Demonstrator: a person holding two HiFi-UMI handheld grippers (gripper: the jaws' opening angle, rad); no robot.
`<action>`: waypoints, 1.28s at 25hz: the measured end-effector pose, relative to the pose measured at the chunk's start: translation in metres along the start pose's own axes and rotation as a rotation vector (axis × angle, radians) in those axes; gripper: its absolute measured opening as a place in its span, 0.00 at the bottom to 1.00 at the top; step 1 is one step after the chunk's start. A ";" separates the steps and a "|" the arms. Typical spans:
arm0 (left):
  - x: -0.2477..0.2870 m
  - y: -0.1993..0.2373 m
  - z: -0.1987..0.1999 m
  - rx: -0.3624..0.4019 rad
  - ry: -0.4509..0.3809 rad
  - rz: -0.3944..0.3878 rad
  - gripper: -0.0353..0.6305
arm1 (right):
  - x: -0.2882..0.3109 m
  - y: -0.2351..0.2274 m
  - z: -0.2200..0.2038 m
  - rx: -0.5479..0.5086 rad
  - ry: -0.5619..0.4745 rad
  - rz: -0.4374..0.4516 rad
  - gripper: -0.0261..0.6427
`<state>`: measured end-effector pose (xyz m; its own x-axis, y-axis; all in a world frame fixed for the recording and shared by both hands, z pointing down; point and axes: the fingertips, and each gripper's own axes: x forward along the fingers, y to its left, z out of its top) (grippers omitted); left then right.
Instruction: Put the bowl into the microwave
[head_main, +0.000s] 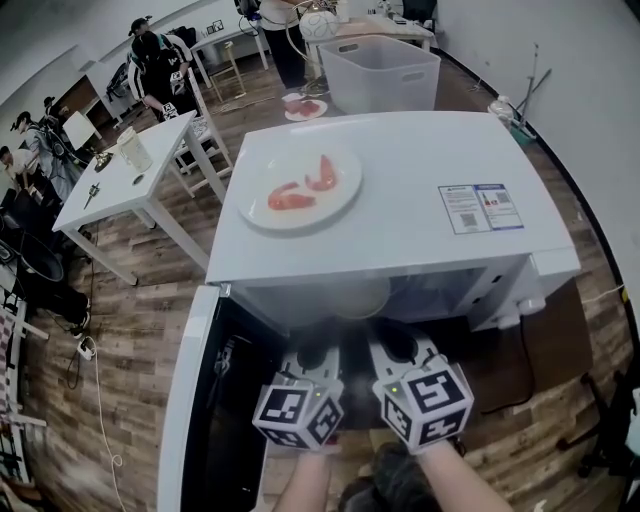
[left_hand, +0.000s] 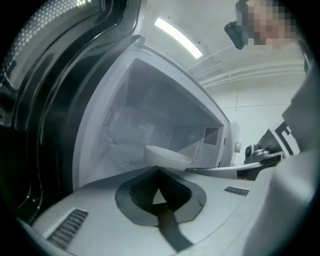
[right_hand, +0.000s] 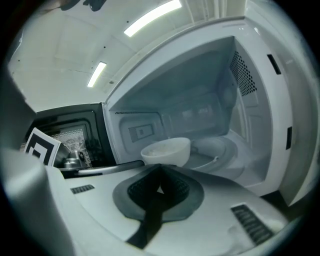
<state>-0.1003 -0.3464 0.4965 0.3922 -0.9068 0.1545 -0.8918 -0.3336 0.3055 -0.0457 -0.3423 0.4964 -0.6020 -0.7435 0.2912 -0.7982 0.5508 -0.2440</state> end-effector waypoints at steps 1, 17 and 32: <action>0.001 -0.001 0.000 0.000 0.000 -0.004 0.05 | 0.000 -0.001 0.000 0.000 0.000 -0.002 0.05; 0.022 -0.015 0.000 0.012 0.026 -0.041 0.05 | 0.003 -0.020 0.003 0.041 0.003 -0.034 0.05; 0.037 -0.015 0.005 -0.010 0.024 -0.037 0.05 | 0.012 -0.034 0.009 0.053 0.010 -0.040 0.05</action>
<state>-0.0738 -0.3764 0.4933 0.4302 -0.8876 0.1650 -0.8745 -0.3643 0.3204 -0.0259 -0.3732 0.5003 -0.5700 -0.7605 0.3110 -0.8196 0.4996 -0.2804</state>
